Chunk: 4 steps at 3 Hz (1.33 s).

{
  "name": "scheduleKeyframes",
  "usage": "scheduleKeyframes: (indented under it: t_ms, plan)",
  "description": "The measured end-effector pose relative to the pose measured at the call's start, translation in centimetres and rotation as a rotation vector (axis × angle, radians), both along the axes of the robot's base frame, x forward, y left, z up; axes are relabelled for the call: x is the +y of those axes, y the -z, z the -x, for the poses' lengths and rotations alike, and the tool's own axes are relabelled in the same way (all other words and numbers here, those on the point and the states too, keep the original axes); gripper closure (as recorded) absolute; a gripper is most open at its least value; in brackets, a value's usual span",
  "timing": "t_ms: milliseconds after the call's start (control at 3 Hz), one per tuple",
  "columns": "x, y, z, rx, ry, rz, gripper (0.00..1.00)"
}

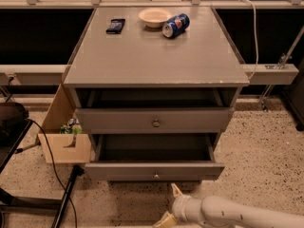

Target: Close middle drawer

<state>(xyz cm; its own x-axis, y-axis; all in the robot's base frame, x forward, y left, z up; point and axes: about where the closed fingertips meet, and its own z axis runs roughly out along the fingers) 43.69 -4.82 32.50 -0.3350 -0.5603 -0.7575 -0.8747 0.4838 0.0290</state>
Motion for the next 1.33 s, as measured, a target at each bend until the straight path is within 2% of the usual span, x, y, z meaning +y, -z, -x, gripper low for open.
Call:
scheduleKeyframes:
  t_ms: [333, 667, 1333]
  plan:
    - [-0.1, 0.1, -0.3, -0.010, -0.002, 0.002, 0.22]
    - [-0.5, 0.3, -1.4, -0.050, -0.010, 0.016, 0.53]
    - [-1.7, 0.1, -5.1, -0.144, -0.023, 0.044, 0.98]
